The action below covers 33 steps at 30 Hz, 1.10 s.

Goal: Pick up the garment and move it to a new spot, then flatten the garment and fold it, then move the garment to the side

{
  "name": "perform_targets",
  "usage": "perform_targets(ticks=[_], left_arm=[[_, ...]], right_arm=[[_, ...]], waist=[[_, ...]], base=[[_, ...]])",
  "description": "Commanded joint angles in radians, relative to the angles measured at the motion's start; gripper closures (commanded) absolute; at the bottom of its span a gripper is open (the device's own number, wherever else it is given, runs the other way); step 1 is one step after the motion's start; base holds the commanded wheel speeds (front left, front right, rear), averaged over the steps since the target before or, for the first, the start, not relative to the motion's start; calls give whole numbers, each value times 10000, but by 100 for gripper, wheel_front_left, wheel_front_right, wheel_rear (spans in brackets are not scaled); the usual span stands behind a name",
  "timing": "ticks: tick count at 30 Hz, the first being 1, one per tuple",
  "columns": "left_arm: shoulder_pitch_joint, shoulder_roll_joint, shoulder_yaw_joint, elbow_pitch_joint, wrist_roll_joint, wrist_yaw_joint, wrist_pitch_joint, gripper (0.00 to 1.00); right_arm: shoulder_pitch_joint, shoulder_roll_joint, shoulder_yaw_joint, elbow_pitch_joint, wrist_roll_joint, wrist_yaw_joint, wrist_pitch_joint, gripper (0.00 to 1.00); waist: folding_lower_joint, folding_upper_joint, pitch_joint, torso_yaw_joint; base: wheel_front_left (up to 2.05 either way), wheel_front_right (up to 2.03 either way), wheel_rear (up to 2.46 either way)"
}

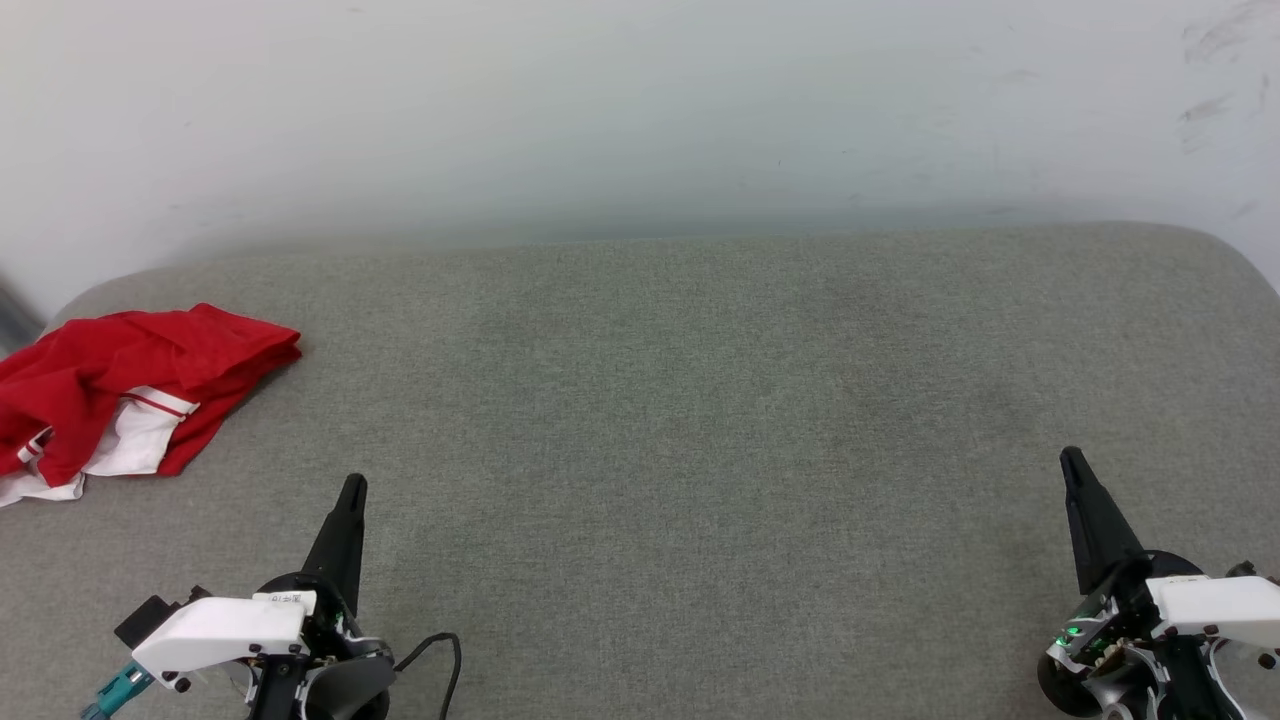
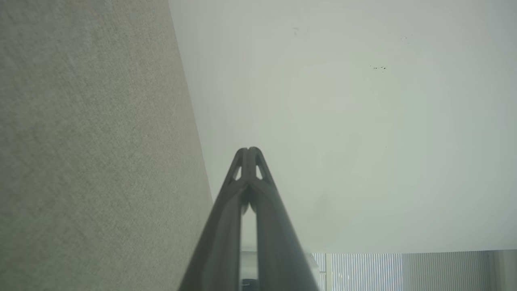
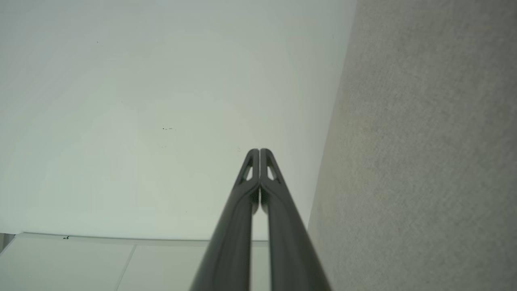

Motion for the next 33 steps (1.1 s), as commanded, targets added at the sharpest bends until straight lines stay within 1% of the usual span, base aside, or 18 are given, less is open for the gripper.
perform_targets(ticks=[1, 31, 32, 33], left_arm=[[-58, 9, 31, -7, 0, -33, 37, 100], [-58, 7, 31, -8, 0, -33, 37, 100], [1, 0, 1, -1, 1, 0, -3, 0], [19, -4, -10, 45, 4, 2, -19, 100]], right_arm=[[-99, 31, 2, 8, -48, -3, 11, 100], [-99, 30, 4, 8, -46, -3, 8, 100], [0, 2, 3, -1, -1, 0, -2, 0], [26, 2, 9, 39, 1, 0, -7, 100]], waist=[[0, 0, 0, 0], [0, 0, 0, 0], [0, 0, 0, 0], [0, 0, 0, 0]], base=[[0, 0, 0], [0, 0, 0], [0, 0, 0], [0, 0, 0]])
